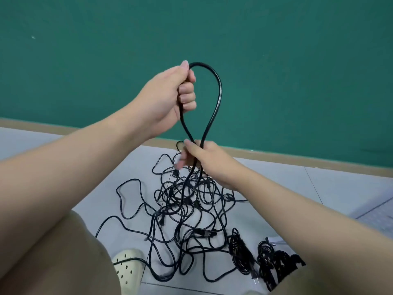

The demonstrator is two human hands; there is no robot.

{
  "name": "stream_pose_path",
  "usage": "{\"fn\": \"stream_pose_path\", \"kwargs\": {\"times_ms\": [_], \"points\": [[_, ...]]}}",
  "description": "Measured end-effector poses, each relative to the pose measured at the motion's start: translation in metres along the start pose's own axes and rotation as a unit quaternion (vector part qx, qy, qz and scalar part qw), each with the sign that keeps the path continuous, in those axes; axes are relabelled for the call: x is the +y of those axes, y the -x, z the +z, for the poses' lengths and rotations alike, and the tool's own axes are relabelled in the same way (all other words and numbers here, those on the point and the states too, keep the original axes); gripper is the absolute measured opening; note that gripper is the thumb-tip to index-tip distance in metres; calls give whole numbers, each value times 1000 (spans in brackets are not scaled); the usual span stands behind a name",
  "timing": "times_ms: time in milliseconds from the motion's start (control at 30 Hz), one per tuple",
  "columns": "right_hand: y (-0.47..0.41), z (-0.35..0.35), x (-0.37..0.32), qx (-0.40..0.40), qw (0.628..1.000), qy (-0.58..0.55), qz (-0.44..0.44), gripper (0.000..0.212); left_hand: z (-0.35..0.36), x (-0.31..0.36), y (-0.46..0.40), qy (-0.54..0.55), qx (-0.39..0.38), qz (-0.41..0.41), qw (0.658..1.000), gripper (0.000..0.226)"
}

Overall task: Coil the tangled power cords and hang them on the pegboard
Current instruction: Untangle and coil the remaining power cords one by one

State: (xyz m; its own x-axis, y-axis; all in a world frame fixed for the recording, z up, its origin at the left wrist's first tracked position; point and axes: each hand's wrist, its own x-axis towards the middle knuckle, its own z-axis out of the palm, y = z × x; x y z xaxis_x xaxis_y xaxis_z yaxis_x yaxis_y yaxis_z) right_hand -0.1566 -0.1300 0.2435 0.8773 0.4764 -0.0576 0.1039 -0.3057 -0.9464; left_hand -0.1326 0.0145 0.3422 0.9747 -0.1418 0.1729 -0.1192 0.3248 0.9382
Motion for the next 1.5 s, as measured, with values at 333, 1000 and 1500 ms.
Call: {"fn": "stream_pose_path", "kwargs": {"times_ms": [333,1000,1500], "points": [[-22,-48,-71,141,954,-255,-69,42,-15,-57,19,-128,-140,-151,970,57],[-25,-16,-13,-89,990,-112,6,36,-27,13,-29,198,45,-66,977,41],[-20,-65,-103,51,934,-340,-97,37,-23,-23,6,-118,-214,-104,964,63]]}}
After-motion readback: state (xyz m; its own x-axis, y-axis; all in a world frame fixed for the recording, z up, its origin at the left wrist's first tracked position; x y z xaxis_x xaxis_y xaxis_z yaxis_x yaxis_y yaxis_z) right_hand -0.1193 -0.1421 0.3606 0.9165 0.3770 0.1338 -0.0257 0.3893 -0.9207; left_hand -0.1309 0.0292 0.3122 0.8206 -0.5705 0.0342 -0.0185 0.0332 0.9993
